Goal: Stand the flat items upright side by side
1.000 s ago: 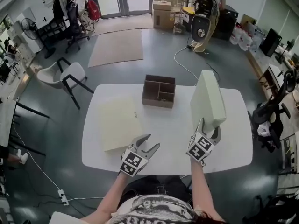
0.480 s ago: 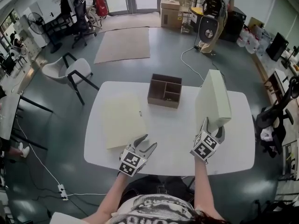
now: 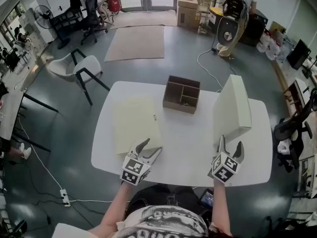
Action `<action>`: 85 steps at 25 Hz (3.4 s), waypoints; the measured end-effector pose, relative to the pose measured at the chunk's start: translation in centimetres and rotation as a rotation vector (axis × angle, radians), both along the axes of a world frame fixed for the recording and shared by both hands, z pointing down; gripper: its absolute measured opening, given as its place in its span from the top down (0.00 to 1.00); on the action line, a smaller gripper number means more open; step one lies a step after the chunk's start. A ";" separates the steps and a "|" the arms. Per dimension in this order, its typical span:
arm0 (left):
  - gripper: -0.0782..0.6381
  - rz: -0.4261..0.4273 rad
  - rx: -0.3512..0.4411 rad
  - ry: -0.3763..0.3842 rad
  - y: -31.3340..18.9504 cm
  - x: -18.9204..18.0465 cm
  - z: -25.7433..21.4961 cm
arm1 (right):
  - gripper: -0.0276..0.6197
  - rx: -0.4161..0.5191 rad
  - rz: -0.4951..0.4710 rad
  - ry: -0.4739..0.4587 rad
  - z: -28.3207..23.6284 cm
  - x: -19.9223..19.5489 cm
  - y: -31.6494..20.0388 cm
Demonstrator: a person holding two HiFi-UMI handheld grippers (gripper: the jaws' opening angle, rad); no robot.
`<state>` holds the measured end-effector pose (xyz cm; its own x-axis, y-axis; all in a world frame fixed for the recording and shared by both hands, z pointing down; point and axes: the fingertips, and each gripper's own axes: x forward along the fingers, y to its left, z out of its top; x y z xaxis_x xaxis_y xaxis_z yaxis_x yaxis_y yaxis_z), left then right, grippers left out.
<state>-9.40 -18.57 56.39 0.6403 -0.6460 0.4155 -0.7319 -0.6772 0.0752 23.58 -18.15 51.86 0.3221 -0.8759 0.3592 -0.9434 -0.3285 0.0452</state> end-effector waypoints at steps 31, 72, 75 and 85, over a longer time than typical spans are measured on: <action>0.36 -0.307 -0.563 0.386 -21.6 -24.8 12.1 | 0.34 -0.467 -0.749 -0.583 16.7 -35.0 -4.6; 0.43 -0.200 0.157 0.343 -3.2 -14.2 -9.7 | 0.35 -0.377 -1.287 0.079 15.0 -27.5 1.1; 0.43 -0.207 0.206 0.293 -0.5 -12.1 -10.6 | 0.37 -0.366 -1.304 0.142 15.1 -25.6 1.6; 0.43 -0.258 0.271 0.211 6.8 -6.2 -11.4 | 0.42 -0.376 -1.305 0.120 15.2 -20.5 3.8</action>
